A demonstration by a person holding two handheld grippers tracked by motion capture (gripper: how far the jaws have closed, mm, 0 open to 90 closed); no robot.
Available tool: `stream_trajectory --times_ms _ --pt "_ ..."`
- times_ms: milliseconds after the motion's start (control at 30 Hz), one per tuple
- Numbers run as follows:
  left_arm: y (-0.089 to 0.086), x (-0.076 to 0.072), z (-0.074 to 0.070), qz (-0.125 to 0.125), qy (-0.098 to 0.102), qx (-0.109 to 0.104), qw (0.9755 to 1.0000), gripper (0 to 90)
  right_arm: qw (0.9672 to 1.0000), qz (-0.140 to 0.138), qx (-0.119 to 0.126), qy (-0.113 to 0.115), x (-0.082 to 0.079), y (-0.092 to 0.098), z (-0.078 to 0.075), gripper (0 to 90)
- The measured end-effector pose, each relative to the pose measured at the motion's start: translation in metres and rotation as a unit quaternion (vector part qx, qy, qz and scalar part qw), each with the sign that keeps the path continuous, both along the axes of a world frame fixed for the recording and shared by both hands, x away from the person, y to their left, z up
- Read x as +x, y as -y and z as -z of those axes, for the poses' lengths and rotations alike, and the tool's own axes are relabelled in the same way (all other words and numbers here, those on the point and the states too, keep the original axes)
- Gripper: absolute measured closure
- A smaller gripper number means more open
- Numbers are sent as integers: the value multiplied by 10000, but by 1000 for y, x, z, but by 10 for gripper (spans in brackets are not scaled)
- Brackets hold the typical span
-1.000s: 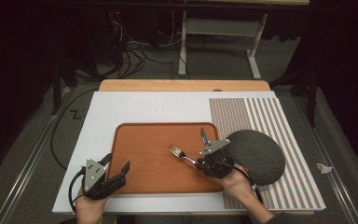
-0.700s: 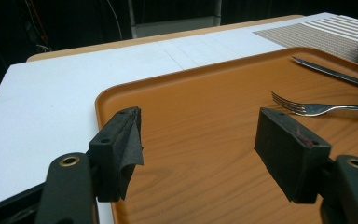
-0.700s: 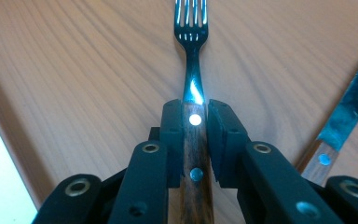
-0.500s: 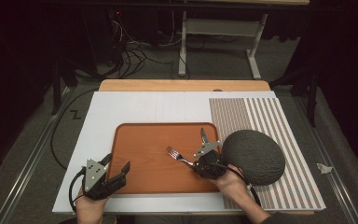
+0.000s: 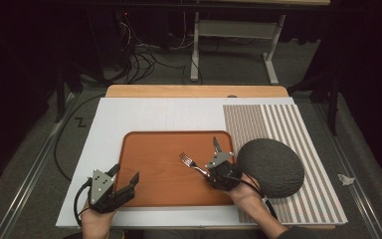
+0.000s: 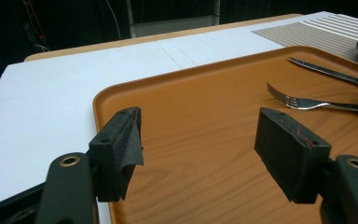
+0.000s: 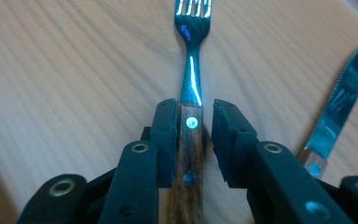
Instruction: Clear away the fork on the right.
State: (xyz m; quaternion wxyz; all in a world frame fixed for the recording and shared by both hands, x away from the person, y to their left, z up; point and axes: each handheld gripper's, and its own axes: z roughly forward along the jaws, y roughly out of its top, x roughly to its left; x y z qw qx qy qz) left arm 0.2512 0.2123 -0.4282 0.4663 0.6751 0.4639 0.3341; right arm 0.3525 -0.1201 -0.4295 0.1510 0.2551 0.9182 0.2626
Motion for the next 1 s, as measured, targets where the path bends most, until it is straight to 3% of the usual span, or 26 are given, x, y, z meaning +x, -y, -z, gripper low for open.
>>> stream_trajectory --times_ms 1000 --pt "1 0 0 0 -5 35 10000 318 9987 355 52 367 18 18 4 718"
